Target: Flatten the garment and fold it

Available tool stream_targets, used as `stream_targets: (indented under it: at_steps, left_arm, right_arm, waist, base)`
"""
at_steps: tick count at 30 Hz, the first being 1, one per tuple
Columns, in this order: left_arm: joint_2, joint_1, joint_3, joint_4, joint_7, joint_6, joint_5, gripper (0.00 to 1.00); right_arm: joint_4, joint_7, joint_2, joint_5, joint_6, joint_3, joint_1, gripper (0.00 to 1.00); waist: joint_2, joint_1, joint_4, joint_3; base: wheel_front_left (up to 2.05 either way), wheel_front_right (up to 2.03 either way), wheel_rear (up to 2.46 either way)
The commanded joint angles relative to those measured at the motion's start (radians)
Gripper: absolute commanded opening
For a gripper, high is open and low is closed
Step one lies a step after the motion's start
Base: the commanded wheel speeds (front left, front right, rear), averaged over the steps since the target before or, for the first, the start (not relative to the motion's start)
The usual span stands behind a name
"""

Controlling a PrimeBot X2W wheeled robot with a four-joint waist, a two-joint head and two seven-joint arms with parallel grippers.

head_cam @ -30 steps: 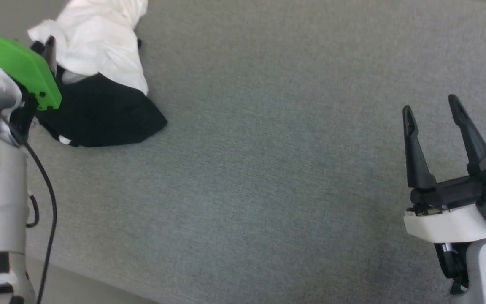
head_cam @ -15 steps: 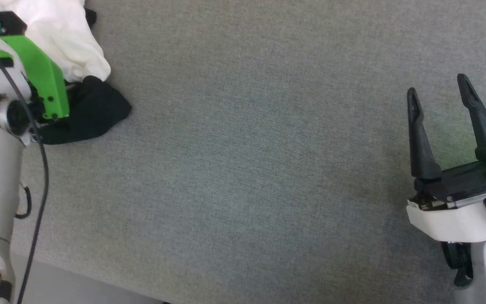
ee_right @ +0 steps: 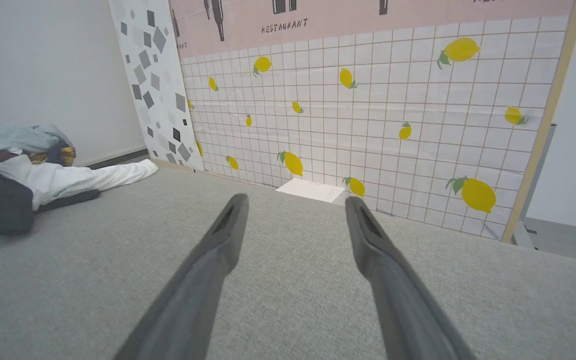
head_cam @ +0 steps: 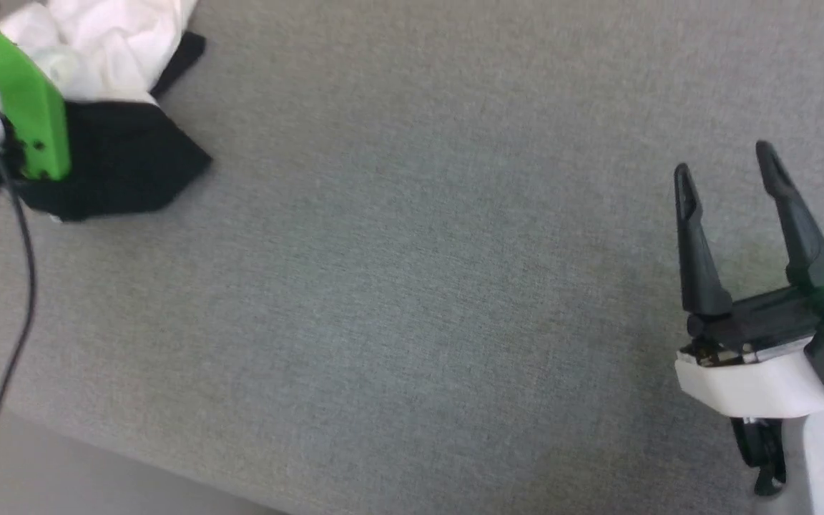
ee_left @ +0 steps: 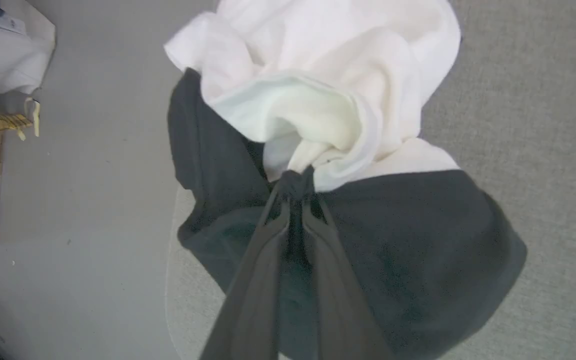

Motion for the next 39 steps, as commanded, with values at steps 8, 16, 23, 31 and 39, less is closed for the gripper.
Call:
stream_targets:
  at_steps: [8,16,23,31,39]
  left_arm:
    - [0.095,-0.127,-0.110,-0.200,-0.050,0.000,-0.011,0.00]
    - [0.094,-0.276,-0.268,-0.409,-0.065,0.000,-0.026,0.00]
    - [0.032,-0.391,-0.400,-0.510,-0.071,0.000,-0.060,0.00]
    - [-0.075,-0.487,-0.499,-0.548,-0.111,0.000,-0.110,0.00]
    - [-0.139,-0.453,-0.558,-0.570,-0.189,0.000,-0.147,0.00]
  right_arm:
    - [0.026,-0.006,0.038,0.023,-0.002,-0.008,0.082,1.00]
    - [0.040,-0.006,0.047,0.063,-0.002,-0.016,0.127,1.00]
    - [0.054,-0.006,0.047,0.123,-0.002,-0.011,0.150,1.00]
    - [0.064,-0.006,0.047,0.154,-0.002,-0.011,0.176,1.00]
    - [0.064,-0.006,0.047,0.167,-0.002,-0.041,0.205,1.00]
  waist:
    - [0.0000,-0.0001,0.029,-0.218]
    - [0.0000,-0.0001,-0.003,-0.307]
    - [0.0000,-0.0001,-0.116,-0.379]
    - [0.0000,-0.0001,-0.301,-0.425]
    - [0.0000,-0.0001,-0.418,-0.423]
  base:
    - [0.00,0.00,0.00]
    - [0.00,0.00,0.00]
    - [0.00,0.00,0.00]
    - [0.00,0.00,0.00]
    - [0.00,0.00,0.00]
